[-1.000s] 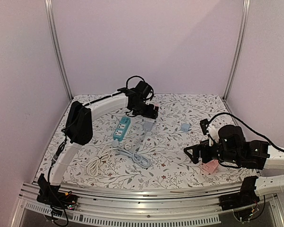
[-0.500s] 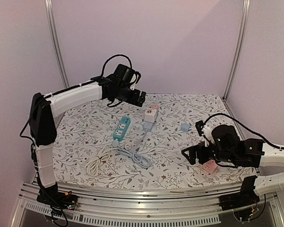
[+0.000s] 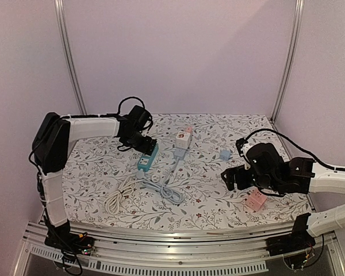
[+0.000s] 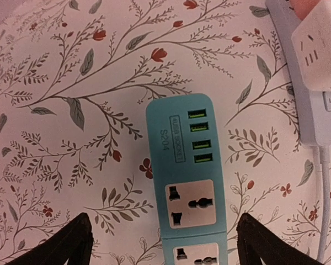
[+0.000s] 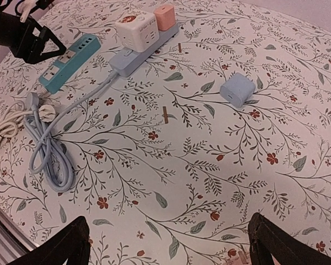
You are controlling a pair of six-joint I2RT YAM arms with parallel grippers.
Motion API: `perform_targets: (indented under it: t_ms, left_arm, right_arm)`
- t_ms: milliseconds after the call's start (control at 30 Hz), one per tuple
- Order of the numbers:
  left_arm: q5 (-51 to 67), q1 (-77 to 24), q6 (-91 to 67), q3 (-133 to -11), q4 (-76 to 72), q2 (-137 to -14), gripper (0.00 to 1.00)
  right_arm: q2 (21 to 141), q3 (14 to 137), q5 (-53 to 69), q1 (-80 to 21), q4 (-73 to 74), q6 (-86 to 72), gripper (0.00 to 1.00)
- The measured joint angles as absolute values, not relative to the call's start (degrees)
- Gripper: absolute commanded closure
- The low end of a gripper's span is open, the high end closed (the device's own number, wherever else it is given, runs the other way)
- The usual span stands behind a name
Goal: Insert the plug
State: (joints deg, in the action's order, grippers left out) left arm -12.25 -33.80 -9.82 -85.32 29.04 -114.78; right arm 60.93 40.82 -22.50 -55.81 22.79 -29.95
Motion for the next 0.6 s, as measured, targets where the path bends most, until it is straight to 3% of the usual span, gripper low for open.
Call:
perform_targets:
  t_ms: [267, 333, 400, 500, 600]
  left_arm:
    - [-6.8, -32.1, -10.1, -84.8, 26.8, -120.5, 0.15]
    - [-5.0, -32.1, -10.3, -84.4, 26.1, -121.1, 0.2]
    - [-3.9, -32.1, -10.9, -84.3, 25.4, -121.6, 0.32]
    - [-3.2, -32.1, -11.0, -84.3, 24.5, -122.1, 0.61]
    - [-3.2, -32.0, -11.5, -84.3, 24.0, -122.2, 0.76]
  right_arm:
    - [64.0, 42.9, -24.4, -55.8, 24.9, -30.9, 0.01]
    - [64.5, 43.0, -24.5, -55.8, 25.2, -31.0, 0.01]
    - [65.1, 43.3, -24.6, -55.8, 25.6, -31.1, 0.01]
    - [66.2, 43.9, -24.5, -55.8, 25.7, -31.2, 0.01]
    - [66.8, 44.1, -24.5, -55.8, 25.8, -31.2, 0.01]
